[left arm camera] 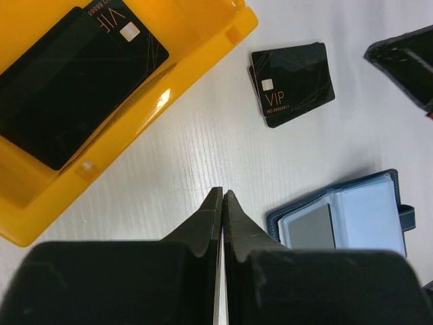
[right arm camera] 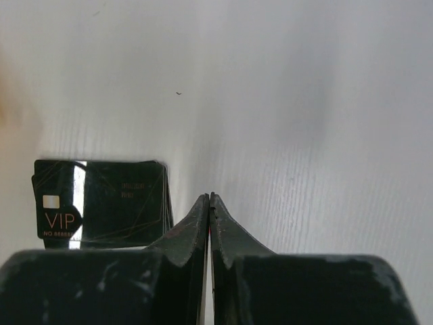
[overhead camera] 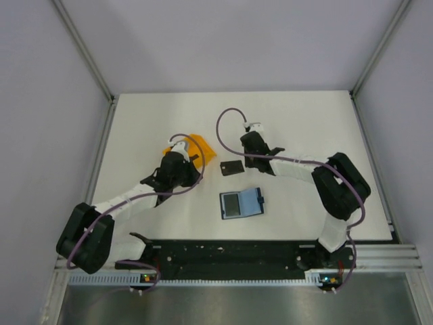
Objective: Put the credit cards into the card holder
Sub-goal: Move the credit card to the center of the board.
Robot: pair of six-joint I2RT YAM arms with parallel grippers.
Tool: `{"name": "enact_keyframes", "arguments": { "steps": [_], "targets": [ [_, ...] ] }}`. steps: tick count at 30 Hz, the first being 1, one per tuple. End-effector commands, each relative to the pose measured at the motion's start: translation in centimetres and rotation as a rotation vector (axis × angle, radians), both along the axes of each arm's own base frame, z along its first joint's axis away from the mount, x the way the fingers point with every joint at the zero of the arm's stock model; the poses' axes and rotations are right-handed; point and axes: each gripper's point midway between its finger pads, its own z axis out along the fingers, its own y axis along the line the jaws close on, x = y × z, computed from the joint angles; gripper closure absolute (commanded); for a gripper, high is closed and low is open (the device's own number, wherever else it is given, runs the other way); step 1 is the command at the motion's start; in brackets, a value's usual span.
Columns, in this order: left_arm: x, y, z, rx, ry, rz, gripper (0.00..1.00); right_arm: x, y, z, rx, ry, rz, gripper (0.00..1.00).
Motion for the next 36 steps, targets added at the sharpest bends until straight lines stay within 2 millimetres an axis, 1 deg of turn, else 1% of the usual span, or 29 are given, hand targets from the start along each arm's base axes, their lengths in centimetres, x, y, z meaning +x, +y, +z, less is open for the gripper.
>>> {"name": "enact_keyframes", "arguments": {
  "steps": [1,2,6,7,9,13,16,21,22,23,25,27,30,32,34,36],
  "targets": [
    [1.8,-1.1,2.3,-0.042,-0.077,-0.006,0.99,2.0,0.9,-0.7,-0.039,0.027,0.014,1.00],
    [1.7,-0.9,2.1,-0.036,-0.073,0.002,1.00,2.0,0.8,-1.5,-0.054,0.049,0.013,1.00],
    [1.7,0.0,1.2,-0.004,-0.048,0.051,1.00,2.5,1.0,-2.8,-0.078,0.104,0.014,1.00],
    [2.1,0.7,1.1,0.019,-0.050,0.091,1.00,2.5,1.1,-3.0,-0.082,0.113,0.014,1.00],
    [2.2,1.5,0.9,0.032,-0.039,0.132,1.00,2.7,1.5,-2.9,-0.072,0.124,0.021,1.00],
    [2.2,2.7,1.2,0.020,-0.034,0.181,1.00,1.7,3.0,-3.4,-0.008,0.177,0.074,1.00],
    [2.1,3.9,1.8,0.020,-0.047,0.227,1.00,0.6,3.9,-3.9,0.038,0.220,0.116,1.00],
    [1.9,5.3,2.5,0.023,-0.077,0.272,1.00,-1.2,7.5,-3.8,0.104,0.240,0.255,1.00],
    [1.8,5.3,2.7,0.019,-0.083,0.272,1.00,-1.7,8.4,-3.7,0.114,0.244,0.290,1.00],
    [1.3,5.7,2.2,0.035,-0.064,0.276,1.00,-2.4,9.3,-3.5,0.133,0.251,0.328,1.00],
    [1.1,5.8,2.3,0.034,-0.069,0.275,1.00,-3.6,10.8,-3.4,0.137,0.259,0.389,1.00],
    [0.9,5.8,2.3,0.032,-0.071,0.274,1.00,-5.0,11.9,-3.4,0.141,0.268,0.437,1.00],
    [0.4,5.7,1.6,0.032,-0.055,0.259,1.00,-7.1,12.7,-3.6,0.164,0.295,0.483,1.00],
    [0.3,5.4,1.1,0.024,-0.045,0.240,1.00,-8.6,13.0,-3.8,0.209,0.319,0.515,1.00],
    [-0.2,5.1,0.3,0.030,-0.022,0.211,1.00,-9.9,13.6,-3.5,0.258,0.324,0.556,1.00],
    [0.1,4.4,0.5,0.005,-0.034,0.185,1.00,-9.9,13.0,-3.3,0.255,0.301,0.535,1.00]
  ]
}}
